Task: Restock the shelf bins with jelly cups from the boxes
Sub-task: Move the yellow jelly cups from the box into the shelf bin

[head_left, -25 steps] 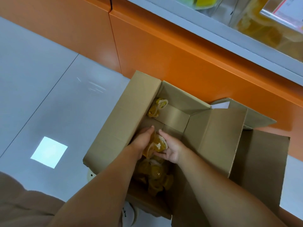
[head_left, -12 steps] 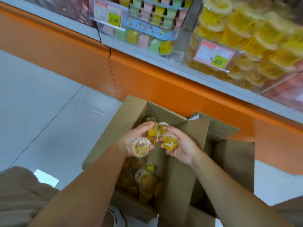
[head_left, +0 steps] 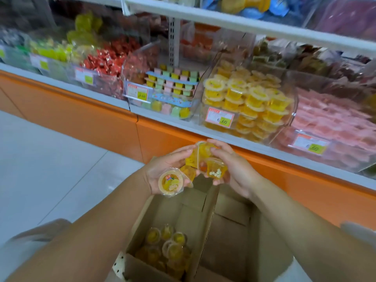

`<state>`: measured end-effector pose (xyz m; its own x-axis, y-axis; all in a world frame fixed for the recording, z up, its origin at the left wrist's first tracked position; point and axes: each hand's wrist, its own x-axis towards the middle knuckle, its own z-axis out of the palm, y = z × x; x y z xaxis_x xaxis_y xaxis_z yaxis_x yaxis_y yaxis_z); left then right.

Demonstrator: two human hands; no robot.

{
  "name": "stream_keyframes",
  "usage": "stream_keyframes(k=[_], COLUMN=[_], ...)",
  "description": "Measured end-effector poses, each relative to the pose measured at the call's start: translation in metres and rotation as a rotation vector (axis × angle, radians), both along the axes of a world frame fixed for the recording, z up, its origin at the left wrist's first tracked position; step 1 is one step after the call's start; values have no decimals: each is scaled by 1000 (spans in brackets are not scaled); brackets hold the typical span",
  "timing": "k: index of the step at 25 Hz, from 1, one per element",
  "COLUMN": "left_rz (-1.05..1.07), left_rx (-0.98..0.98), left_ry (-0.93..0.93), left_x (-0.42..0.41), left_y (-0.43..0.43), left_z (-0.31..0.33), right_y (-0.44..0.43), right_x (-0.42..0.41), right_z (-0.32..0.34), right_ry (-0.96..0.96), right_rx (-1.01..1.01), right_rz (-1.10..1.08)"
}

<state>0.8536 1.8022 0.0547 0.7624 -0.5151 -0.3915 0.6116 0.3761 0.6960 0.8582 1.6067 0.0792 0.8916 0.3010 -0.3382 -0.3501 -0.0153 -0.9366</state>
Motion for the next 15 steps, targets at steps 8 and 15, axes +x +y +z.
stream_keyframes(k=[8,15], left_rz=[-27,-168], left_rx=[13,-44], left_ry=[-65,-17], left_x=[14,44], left_y=[-19,-51], left_z=[64,67], right_y=[-29,-54], right_x=[7,23], right_z=[74,69], right_ry=[-152,17], right_rx=[-195,178], right_rz=[34,-56])
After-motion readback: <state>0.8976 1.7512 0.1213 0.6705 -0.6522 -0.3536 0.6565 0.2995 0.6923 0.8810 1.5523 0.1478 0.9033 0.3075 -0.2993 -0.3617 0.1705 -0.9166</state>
